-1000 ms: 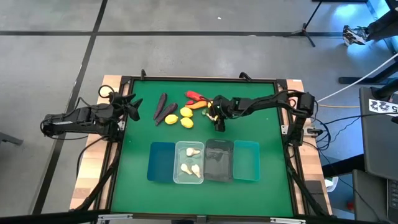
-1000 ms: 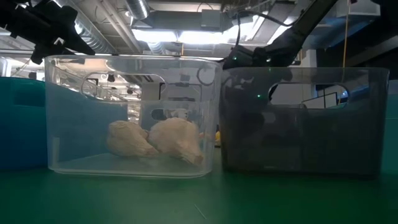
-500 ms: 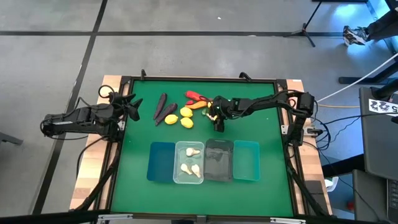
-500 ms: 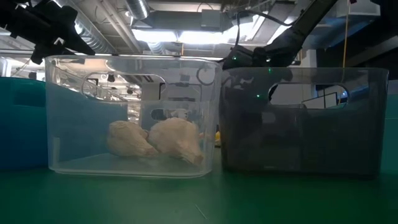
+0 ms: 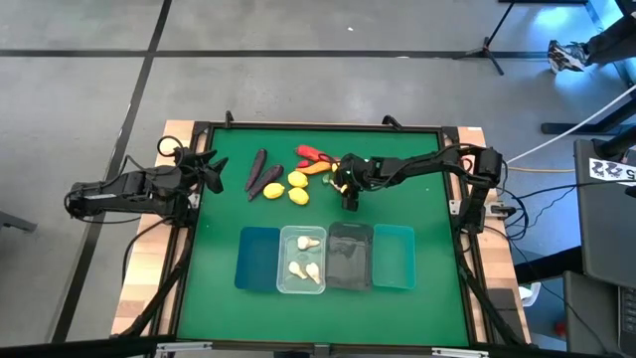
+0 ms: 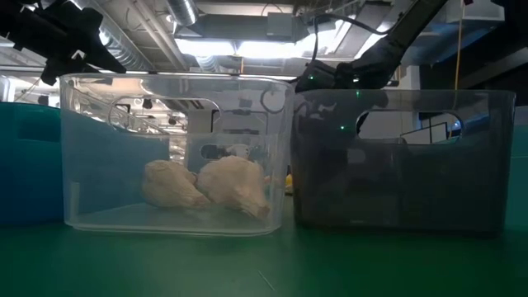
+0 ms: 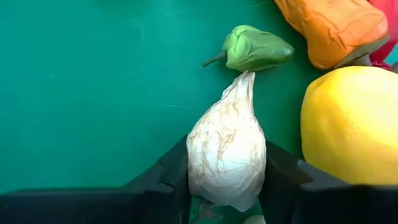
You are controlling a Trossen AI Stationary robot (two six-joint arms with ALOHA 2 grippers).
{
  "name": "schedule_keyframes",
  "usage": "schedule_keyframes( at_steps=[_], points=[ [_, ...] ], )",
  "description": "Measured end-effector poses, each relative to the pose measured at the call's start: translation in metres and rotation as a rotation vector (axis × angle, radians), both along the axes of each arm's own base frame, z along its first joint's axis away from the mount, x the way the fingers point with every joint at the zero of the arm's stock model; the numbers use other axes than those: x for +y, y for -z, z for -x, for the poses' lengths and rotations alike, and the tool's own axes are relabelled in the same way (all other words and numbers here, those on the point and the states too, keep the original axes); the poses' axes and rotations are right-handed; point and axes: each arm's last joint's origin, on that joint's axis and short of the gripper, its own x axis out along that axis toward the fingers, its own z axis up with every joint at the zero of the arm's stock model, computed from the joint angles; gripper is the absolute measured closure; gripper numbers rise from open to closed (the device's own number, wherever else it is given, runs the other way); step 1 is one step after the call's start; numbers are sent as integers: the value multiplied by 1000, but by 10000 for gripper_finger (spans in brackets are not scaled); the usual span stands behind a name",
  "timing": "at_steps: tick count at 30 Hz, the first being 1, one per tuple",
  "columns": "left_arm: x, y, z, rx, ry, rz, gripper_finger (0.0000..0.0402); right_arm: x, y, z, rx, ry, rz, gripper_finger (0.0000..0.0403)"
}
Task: Sort produce into baskets
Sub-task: Put the white garlic into the transparent bin
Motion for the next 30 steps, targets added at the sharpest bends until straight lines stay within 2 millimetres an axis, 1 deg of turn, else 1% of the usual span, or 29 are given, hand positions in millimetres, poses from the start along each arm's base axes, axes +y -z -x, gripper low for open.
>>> schedule_keyframes(
  at_steps=[5,8,13,19,22,30],
  points=[
    [0,0,0,0,0,0,164,0,-2,1,-4,5,6,264],
    [0,0,0,0,0,0,164,0,-8,4,-5,10,7,260],
    [0,0,0,0,0,0,164,1,-27,6,-63,5,9,259],
    [0,0,0,0,0,0,164,5,-44,5,-177,-36,-96,258],
    [0,0,0,0,0,0,164,14,-49,1,-218,-88,-128,258],
    [0,0,0,0,0,0,164,57,-60,-16,-345,-274,-126,258]
  ],
)
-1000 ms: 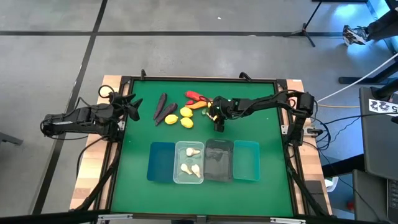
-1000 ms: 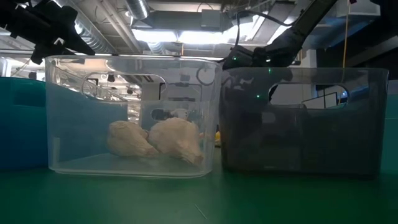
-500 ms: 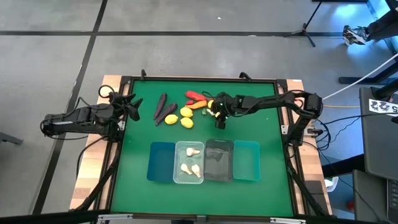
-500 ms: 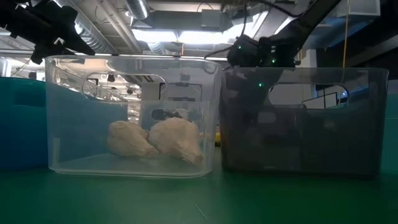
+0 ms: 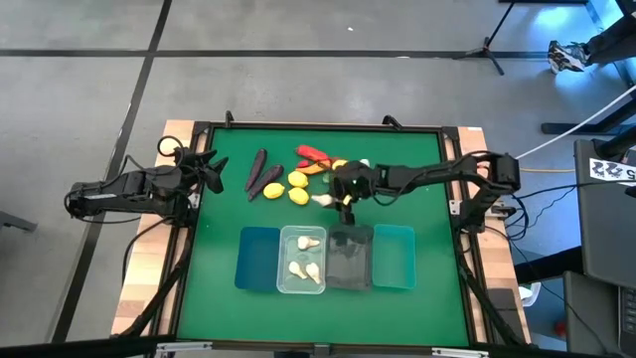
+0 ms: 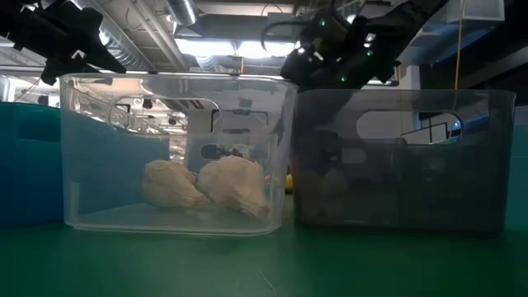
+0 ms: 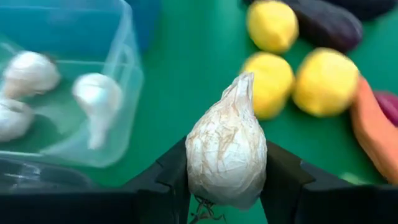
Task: Sort produce into baskets
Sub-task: Put the white garlic into the transparent bin
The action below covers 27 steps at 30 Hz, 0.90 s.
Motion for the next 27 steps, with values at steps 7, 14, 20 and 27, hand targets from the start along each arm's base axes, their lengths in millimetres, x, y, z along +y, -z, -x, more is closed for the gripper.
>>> schedule_keyframes(
  at_steps=[7,14,20,27],
  points=[
    [0,0,0,0,0,0,164,34,-19,-12,-104,-121,45,258],
    [0,0,0,-1,0,0,164,69,-43,-22,-204,-329,97,258],
    [0,0,0,-1,0,1,164,90,-50,-23,-293,-468,64,258],
    [0,0,0,-2,0,1,164,99,-41,-33,-341,-486,55,258]
  ],
)
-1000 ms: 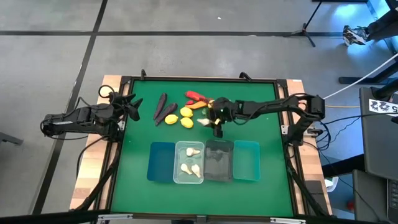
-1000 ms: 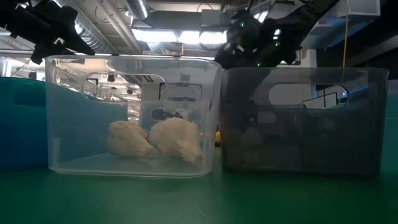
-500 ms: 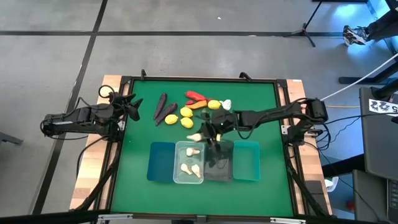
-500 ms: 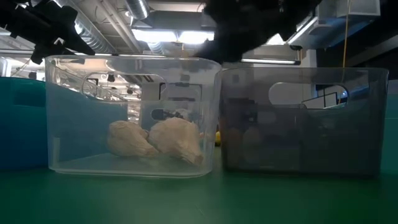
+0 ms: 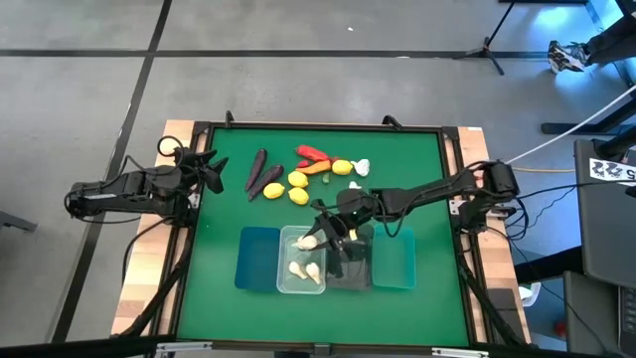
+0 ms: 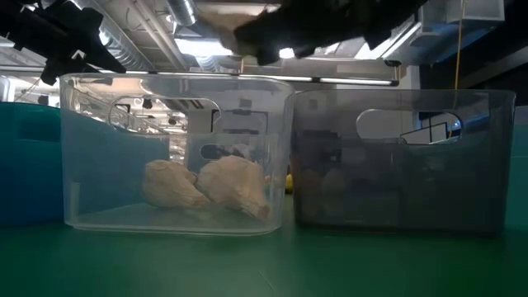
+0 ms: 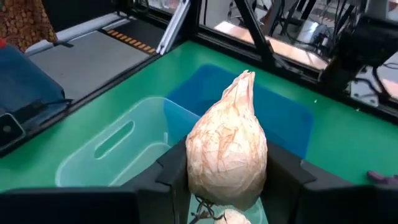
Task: Sort produce into baskets
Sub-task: Put the white garlic into the transparent bin
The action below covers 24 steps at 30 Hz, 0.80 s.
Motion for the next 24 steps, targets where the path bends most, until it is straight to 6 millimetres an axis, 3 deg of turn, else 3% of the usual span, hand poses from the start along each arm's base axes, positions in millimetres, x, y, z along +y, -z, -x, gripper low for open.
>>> schedule_keyframes(
  at_steps=[14,24],
  points=[
    [0,0,0,0,0,0,164,4,55,-29,44,-54,-45,258],
    [0,0,0,1,0,1,164,-4,58,-41,212,-6,-78,254]
  ],
)
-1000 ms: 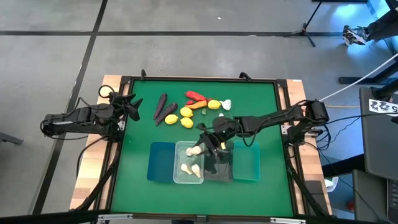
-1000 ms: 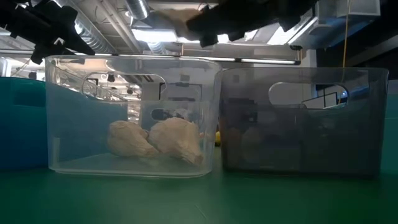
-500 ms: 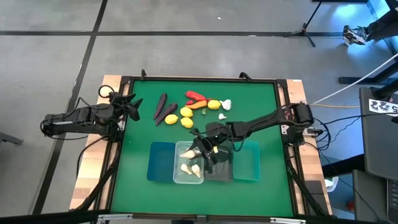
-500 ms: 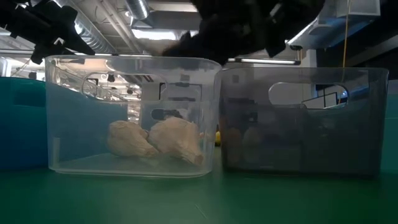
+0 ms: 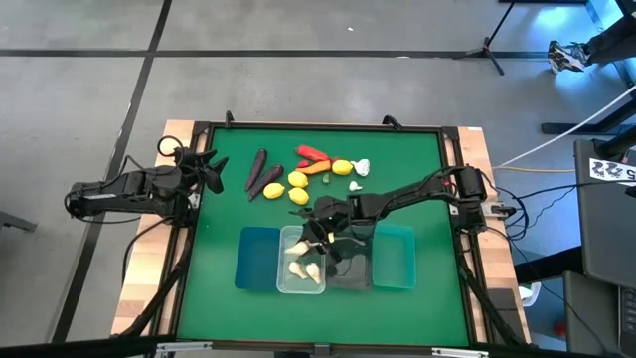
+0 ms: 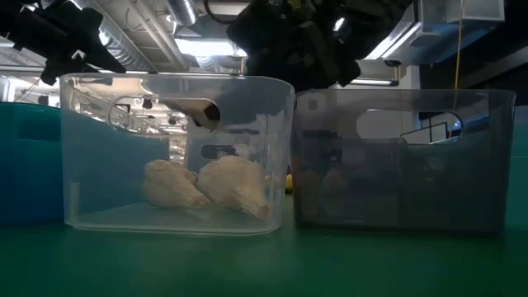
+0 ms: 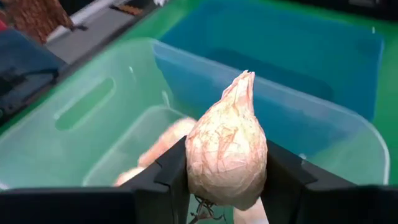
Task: Sort produce into baskets
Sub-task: Put the white garlic into the transparent bin
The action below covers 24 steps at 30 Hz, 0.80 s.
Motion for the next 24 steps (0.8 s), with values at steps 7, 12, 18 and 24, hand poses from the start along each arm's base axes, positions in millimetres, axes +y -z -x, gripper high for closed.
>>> schedule_keyframes(
  at_steps=[7,12,18,24],
  points=[
    [0,0,0,1,0,0,164,0,-2,0,67,4,18,206],
    [0,0,0,1,0,0,164,0,-2,-1,52,7,47,179],
    [0,0,0,4,0,1,164,-4,-26,5,-18,43,127,169],
    [0,1,0,2,-2,6,164,-27,-79,30,-50,227,298,169]
  ],
)
